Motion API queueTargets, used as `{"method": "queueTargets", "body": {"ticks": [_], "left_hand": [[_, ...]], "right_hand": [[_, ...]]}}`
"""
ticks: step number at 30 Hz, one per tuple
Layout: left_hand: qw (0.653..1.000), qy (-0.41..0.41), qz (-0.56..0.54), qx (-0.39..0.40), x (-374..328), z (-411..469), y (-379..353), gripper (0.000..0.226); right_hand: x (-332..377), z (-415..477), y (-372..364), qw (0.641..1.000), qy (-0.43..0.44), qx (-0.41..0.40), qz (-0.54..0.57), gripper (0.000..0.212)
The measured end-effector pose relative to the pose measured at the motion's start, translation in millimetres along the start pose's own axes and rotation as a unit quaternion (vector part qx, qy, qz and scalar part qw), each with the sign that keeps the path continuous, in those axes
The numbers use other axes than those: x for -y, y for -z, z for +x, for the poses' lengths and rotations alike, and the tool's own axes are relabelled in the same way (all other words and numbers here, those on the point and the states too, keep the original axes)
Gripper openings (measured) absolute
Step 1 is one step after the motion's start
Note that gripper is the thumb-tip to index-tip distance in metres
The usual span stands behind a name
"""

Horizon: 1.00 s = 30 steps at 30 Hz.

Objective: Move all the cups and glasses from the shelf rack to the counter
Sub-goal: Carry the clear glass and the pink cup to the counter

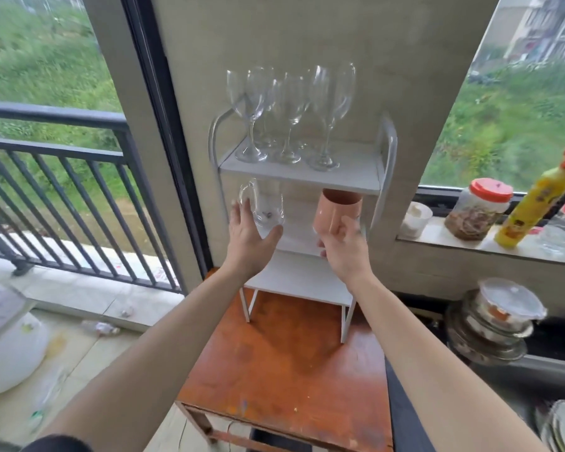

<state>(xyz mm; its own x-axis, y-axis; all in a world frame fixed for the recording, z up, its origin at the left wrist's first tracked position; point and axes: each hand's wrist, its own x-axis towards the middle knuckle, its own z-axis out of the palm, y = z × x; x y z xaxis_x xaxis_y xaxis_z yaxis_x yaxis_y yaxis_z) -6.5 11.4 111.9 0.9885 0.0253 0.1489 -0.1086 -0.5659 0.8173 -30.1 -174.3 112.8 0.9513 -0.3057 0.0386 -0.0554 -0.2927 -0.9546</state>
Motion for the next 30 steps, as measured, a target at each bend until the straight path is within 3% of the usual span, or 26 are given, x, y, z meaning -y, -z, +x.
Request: {"method": "queueTargets", "body": {"ticks": [4,8,16,20,24,30], "left_hand": [[0.998,0.031,-0.048,-0.02,-5,34,0,0.098],[0.987,0.071,-0.141,-0.039,-11,51,-1,0.089],[0.979,0.087,-0.169,-0.074,-20,35,-11,0.026],[0.978,0.079,-0.189,-0.038,-24,15,-12,0.034],[0.964,0.088,-0.25,-0.016,-28,-10,-7,0.028],[0.949,0.091,-0.292,-0.072,-26,-58,-6,0.037]], "right_hand": [[-4,15,-1,0.993,-0.043,0.009,0.113,0.027],[-11,25,3,0.988,-0.051,0.017,0.148,0.011],[-14,29,-1,0.988,-0.059,-0.006,0.145,0.027],[-13,24,-2,0.994,-0.053,-0.008,0.097,0.035],[-8,9,-4,0.988,-0.091,0.018,0.121,0.035],[-9,-29,-5,0.992,-0.072,0.003,0.106,0.041]]}}
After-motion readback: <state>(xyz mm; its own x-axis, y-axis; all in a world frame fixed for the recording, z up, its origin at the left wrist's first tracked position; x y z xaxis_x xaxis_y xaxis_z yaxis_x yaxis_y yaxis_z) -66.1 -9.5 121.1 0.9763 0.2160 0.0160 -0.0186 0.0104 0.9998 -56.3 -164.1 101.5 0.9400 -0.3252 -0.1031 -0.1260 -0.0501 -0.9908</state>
